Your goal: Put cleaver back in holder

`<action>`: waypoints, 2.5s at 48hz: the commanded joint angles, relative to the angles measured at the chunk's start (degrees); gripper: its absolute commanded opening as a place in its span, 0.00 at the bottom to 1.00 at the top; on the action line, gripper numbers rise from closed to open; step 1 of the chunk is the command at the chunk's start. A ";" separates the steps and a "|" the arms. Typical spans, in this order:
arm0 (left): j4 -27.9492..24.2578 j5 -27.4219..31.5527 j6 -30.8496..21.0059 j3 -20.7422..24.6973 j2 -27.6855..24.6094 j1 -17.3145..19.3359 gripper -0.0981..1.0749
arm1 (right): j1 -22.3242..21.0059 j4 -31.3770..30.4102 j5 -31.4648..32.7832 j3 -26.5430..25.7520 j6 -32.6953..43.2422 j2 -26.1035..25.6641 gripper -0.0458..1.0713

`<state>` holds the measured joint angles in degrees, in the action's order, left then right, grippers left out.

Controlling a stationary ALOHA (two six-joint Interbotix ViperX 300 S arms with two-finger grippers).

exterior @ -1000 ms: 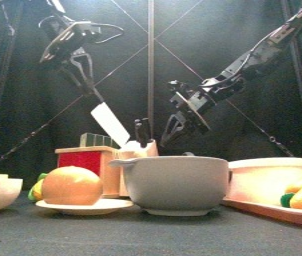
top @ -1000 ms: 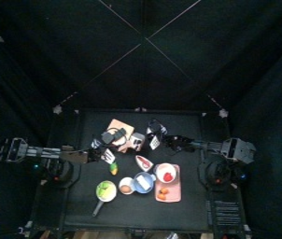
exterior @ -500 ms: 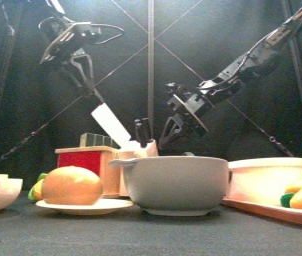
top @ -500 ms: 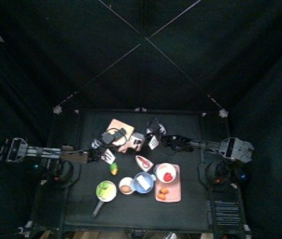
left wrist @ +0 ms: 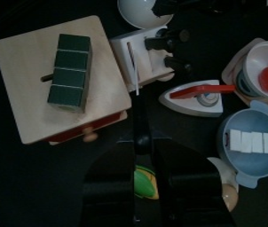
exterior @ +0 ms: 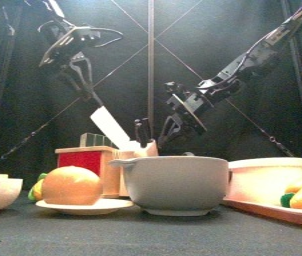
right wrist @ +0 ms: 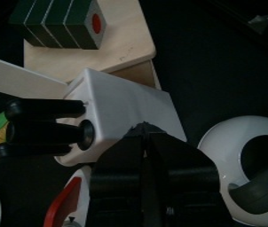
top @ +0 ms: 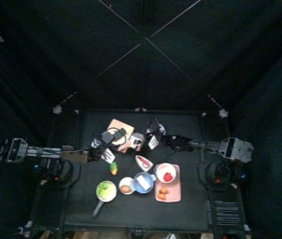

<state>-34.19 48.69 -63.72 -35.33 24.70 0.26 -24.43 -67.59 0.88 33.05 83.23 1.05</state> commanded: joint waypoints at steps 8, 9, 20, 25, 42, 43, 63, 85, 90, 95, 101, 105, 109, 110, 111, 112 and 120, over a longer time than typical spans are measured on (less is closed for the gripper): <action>-0.35 -2.46 0.00 0.62 0.09 0.97 0.35 | 0.09 -0.09 -0.18 -1.49 -0.09 -0.97 0.38; -0.35 -2.55 0.00 0.62 0.09 1.05 0.35 | 0.00 -0.09 -0.18 -1.49 -0.09 -0.97 0.38; -0.35 -4.04 0.00 0.44 0.00 2.02 0.35 | 0.09 -0.18 -0.53 -1.49 -0.09 -0.88 0.38; -0.26 -4.75 0.00 0.18 0.00 2.64 0.35 | 0.09 -0.09 -0.53 -1.49 -0.09 -0.88 0.38; 1.23 -4.92 0.18 0.26 -0.44 3.08 0.35 | 0.53 -0.09 -0.53 -2.55 -0.18 0.18 0.38; 1.32 -4.83 0.09 0.26 -0.44 3.08 0.35 | 0.53 -0.09 -0.53 -2.64 -0.18 0.26 0.38; 1.76 -4.13 0.18 2.37 -3.43 3.87 0.35 | 1.14 -0.09 -0.62 -4.48 -0.18 2.02 0.38; 0.53 -4.31 0.35 4.75 -7.21 5.62 0.36 | 1.23 -0.09 -0.53 -5.63 -0.18 3.78 0.38; 0.09 -4.48 0.26 5.10 -7.56 5.62 0.36 | 1.23 -0.09 -0.53 -5.71 -0.18 3.87 0.38; 0.00 -4.57 0.26 5.45 -8.09 5.71 0.36 | 1.41 -0.18 -0.53 -5.71 -0.18 3.87 0.38; 0.00 -4.66 0.26 5.80 -8.96 6.06 0.36 | 1.49 -0.18 -0.62 -5.89 -0.18 3.78 0.38; -0.35 -5.19 0.26 6.06 -9.58 6.33 0.37 | 1.67 -0.53 -0.62 -5.98 -0.18 3.87 0.38; -1.14 -6.33 0.26 6.15 -9.93 6.59 0.37 | 1.67 -0.53 -0.62 -5.98 -0.18 3.78 0.38; -1.41 -6.77 0.26 6.06 -9.93 6.68 0.37 | 1.67 -0.53 -0.62 -5.89 -0.18 3.87 0.38; -1.58 -7.12 0.18 6.06 -10.11 6.86 0.37 | 1.67 -0.53 -0.62 -5.89 -0.18 3.87 0.38; -1.76 -7.56 0.18 6.06 -10.20 6.94 0.37 | 1.67 -0.53 -0.62 -5.89 -0.18 3.87 0.38; -1.93 -11.16 0.18 6.06 -11.07 8.00 0.39 | 1.58 -0.53 -0.53 -5.80 -0.18 3.78 0.38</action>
<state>-35.60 39.29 -63.54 -31.03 13.71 7.73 -23.03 -68.12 0.53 28.48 83.14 5.89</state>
